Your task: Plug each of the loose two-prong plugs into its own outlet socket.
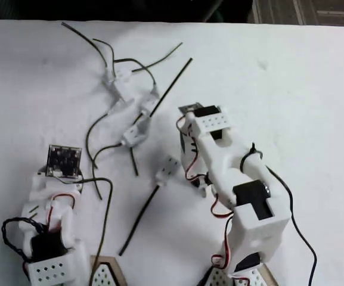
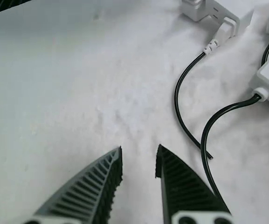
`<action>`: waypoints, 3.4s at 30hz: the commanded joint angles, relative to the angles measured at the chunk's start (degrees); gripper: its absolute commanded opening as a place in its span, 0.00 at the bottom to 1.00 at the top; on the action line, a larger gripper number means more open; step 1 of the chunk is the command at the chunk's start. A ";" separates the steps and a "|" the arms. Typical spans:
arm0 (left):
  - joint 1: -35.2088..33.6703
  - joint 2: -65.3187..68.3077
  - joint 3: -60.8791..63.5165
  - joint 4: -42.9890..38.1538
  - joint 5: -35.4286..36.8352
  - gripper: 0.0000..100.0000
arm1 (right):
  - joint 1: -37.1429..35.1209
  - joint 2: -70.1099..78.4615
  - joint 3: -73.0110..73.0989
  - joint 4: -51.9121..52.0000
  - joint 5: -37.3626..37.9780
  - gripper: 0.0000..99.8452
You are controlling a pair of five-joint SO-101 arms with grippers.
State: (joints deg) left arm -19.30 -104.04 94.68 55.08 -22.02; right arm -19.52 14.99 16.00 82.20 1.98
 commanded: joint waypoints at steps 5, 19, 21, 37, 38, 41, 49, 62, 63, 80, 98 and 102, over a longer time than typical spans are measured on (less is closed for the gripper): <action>0.66 -0.31 -1.05 -1.14 -0.35 0.14 | -1.27 -11.30 -2.02 11.21 -0.09 0.02; 2.33 -0.31 -17.05 -0.70 16.62 0.14 | -15.60 -57.45 1.58 15.52 -0.35 0.02; 4.62 -0.22 -18.81 -0.70 18.29 0.14 | -18.24 -60.00 1.58 15.52 -0.35 0.02; 38.46 -0.48 -32.79 9.76 21.89 0.13 | -33.45 -62.02 1.67 14.29 -0.44 0.02; 40.40 -0.48 -33.85 10.64 21.89 0.13 | -33.63 -62.02 1.67 14.11 -0.44 0.02; 46.73 -0.48 -36.48 12.66 21.89 0.13 | -33.63 -62.02 1.67 12.97 -0.44 0.02; 54.55 -0.48 -37.45 15.56 16.44 0.11 | -33.71 -62.02 1.67 13.32 -0.44 0.02; 36.44 -0.48 -43.16 19.08 11.34 0.02 | -31.96 -65.27 1.23 13.05 -0.53 0.02; 35.47 -0.48 -41.67 18.73 11.34 0.02 | -32.04 -66.86 1.23 13.05 -0.53 0.02; 60.62 -0.48 -33.23 11.16 8.09 0.02 | -39.69 -69.67 7.30 7.43 -4.04 0.02; 50.42 -0.48 -33.14 16.62 -5.63 0.02 | -29.14 -69.23 11.34 6.90 1.85 0.02; 37.14 -0.48 -32.79 16.70 -5.63 0.02 | -23.60 -69.14 13.80 2.95 6.07 0.02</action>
State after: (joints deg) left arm 29.49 -104.84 61.63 71.34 -26.95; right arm -46.86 -54.37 28.57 88.18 5.14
